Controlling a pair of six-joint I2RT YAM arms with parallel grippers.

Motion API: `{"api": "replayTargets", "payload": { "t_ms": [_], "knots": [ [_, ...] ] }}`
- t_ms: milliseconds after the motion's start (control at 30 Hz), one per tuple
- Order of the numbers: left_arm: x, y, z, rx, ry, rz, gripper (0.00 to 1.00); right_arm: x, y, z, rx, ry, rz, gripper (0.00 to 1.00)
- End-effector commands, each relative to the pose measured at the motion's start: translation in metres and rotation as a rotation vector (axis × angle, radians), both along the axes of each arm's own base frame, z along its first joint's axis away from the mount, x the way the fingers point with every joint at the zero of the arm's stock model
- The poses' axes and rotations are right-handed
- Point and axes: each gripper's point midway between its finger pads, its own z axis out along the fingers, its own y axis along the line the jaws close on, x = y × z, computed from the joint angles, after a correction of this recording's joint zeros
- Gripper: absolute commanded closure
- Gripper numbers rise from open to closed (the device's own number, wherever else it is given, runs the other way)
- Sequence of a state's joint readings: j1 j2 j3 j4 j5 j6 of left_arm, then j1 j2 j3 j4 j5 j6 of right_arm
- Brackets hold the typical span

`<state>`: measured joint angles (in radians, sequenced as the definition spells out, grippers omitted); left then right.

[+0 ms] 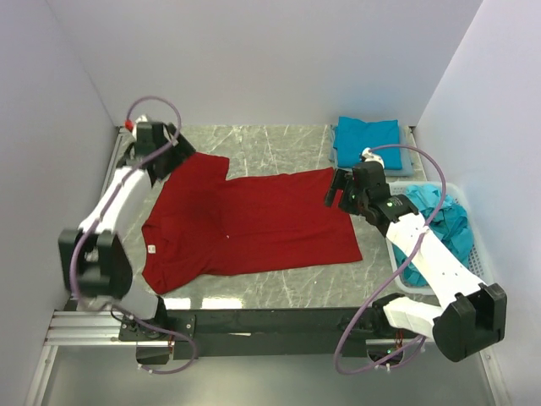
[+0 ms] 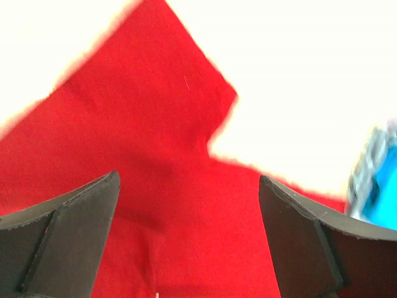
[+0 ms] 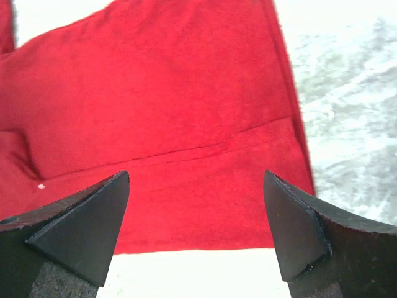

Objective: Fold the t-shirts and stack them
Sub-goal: Fold the tshirt

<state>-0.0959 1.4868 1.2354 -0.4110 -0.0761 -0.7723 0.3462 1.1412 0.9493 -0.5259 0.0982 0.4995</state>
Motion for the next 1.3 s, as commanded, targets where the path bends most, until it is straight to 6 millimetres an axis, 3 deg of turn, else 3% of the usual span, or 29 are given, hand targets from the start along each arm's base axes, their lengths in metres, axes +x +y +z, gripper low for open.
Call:
{"api": "replayTargets", "payload": {
  "t_ms": [0, 33, 67, 100, 133, 167, 200, 233, 267, 300, 333, 367, 400, 433, 500, 533, 700, 900, 1067, 1267],
  "knots": [
    [0.053, 0.023, 0.009, 0.059, -0.044, 0.010, 0.01, 0.009, -0.016, 0.013, -0.051, -0.041, -0.057, 0.05],
    [0.065, 0.027, 0.006, 0.080, -0.046, 0.010, 0.00, 0.009, -0.017, 0.014, -0.054, -0.047, -0.061, 0.05],
    [0.080, 0.036, -0.025, 0.114, 0.013, 0.006, 0.01, 0.008, -0.019, 0.011, -0.057, -0.045, -0.068, 0.05],
    [0.099, 0.036, -0.012, 0.110, -0.020, -0.010, 0.01, 0.009, -0.023, 0.011, -0.065, -0.047, -0.081, 0.05],
    [0.109, 0.032, -0.019, 0.103, -0.007, -0.051, 0.01, 0.008, -0.025, 0.010, -0.069, -0.042, -0.089, 0.05],
    [0.121, 0.032, -0.049, 0.127, 0.038, -0.098, 0.01, 0.006, -0.026, 0.009, -0.074, -0.036, -0.091, 0.05],
    [0.139, 0.032, -0.038, 0.141, 0.000, -0.107, 0.01, 0.005, -0.027, 0.008, -0.075, -0.033, -0.092, 0.05],
    [0.150, 0.034, -0.042, 0.160, -0.008, -0.106, 0.00, 0.004, -0.028, 0.005, -0.078, -0.025, -0.095, 0.05],
    [0.160, 0.037, -0.066, 0.191, 0.022, -0.122, 0.01, 0.002, -0.029, 0.003, -0.082, -0.020, -0.093, 0.05],
    [0.175, 0.040, -0.057, 0.215, -0.011, -0.114, 0.01, 0.001, -0.030, 0.002, -0.083, -0.018, -0.093, 0.05],
    [0.182, 0.044, -0.060, 0.235, -0.009, -0.108, 0.01, 0.000, -0.031, 0.001, -0.081, -0.016, -0.093, 0.05],
    [0.185, 0.046, -0.086, 0.257, 0.044, -0.131, 0.01, -0.001, -0.032, -0.001, -0.085, -0.007, -0.095, 0.05],
    [0.196, 0.048, -0.076, 0.272, 0.017, -0.124, 0.01, -0.002, -0.033, -0.003, -0.089, -0.003, -0.092, 0.05],
    [0.199, 0.051, -0.097, 0.292, 0.052, -0.132, 0.01, -0.003, -0.034, -0.005, -0.092, 0.003, -0.094, 0.05],
    [0.207, 0.057, -0.099, 0.325, 0.061, -0.125, 0.01, -0.005, -0.035, -0.007, -0.095, 0.010, -0.098, 0.05],
    [0.207, 0.060, -0.118, 0.348, 0.096, -0.132, 0.01, -0.007, -0.036, -0.010, -0.096, 0.016, -0.096, 0.05],
    [0.196, 0.069, -0.152, 0.392, 0.195, -0.132, 0.04, -0.011, -0.036, -0.016, -0.090, 0.025, -0.099, 0.05],
    [0.179, 0.066, -0.160, 0.371, 0.222, -0.137, 0.26, -0.009, -0.030, -0.021, -0.066, 0.035, -0.081, 0.05],
    [0.171, 0.067, -0.168, 0.376, 0.266, -0.141, 0.51, -0.011, -0.032, -0.025, -0.074, 0.046, -0.083, 0.05],
    [0.156, 0.063, -0.180, 0.376, 0.313, -0.165, 0.61, -0.012, -0.034, -0.029, -0.077, 0.042, -0.092, 0.05]
  ]
}}
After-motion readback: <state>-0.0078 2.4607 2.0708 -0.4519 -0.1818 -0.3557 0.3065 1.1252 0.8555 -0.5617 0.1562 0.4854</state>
